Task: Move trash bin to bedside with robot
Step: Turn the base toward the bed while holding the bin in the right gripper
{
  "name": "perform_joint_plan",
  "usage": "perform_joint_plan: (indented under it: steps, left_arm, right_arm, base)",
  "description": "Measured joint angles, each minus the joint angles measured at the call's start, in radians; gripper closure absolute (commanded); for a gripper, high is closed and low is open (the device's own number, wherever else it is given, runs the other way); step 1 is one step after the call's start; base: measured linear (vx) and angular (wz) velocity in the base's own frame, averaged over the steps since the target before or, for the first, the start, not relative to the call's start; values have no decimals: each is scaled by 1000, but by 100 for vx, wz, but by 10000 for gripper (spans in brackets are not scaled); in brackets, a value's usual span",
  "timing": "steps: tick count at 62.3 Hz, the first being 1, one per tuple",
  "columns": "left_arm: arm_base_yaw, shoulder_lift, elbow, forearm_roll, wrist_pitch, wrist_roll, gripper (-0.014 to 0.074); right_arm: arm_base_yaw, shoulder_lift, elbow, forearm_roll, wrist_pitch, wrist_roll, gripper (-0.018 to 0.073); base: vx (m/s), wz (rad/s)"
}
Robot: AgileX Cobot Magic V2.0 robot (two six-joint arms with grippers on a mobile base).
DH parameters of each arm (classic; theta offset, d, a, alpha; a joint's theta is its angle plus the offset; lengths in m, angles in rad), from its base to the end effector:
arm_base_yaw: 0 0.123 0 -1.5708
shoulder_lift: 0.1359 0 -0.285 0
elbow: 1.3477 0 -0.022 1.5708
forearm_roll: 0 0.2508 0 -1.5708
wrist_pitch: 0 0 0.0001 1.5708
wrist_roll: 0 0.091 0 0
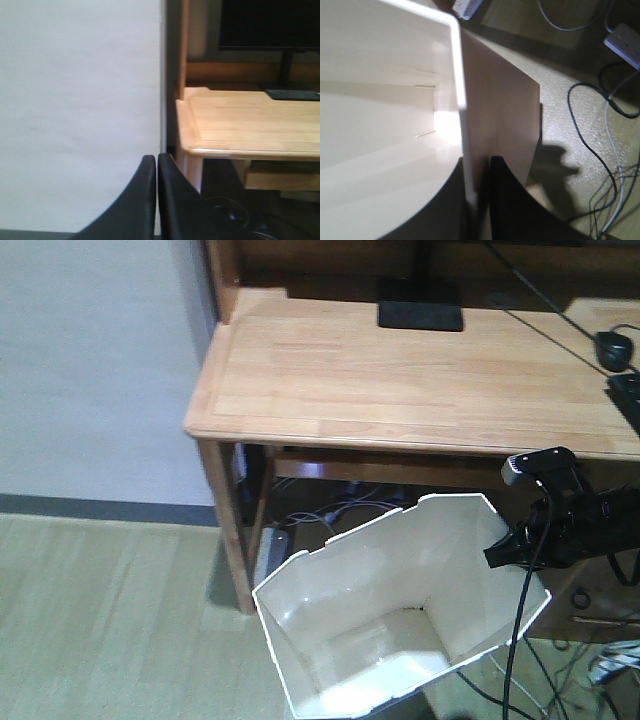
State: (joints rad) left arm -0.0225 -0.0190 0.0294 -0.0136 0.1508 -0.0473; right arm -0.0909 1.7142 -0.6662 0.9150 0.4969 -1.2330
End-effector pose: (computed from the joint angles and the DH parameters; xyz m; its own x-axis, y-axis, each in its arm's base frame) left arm 0.0560 -0.0014 0.1906 -0.0753 -0.0590 -0.9954 0.0200 0.9980 -0.0607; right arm 0.2664 0.0103 0.1233 -0.8768 -0.2659 -0.4006 -0.3770 0.8974 0.2294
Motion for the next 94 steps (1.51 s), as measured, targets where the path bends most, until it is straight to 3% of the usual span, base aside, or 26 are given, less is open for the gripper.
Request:
perform_joint_plan:
  steps: [94]
  left_arm:
    - [0,0,0,0,0,0,602]
  right_arm:
    - [0,0,0,0,25,2,565]
  base:
    - [-4,53]
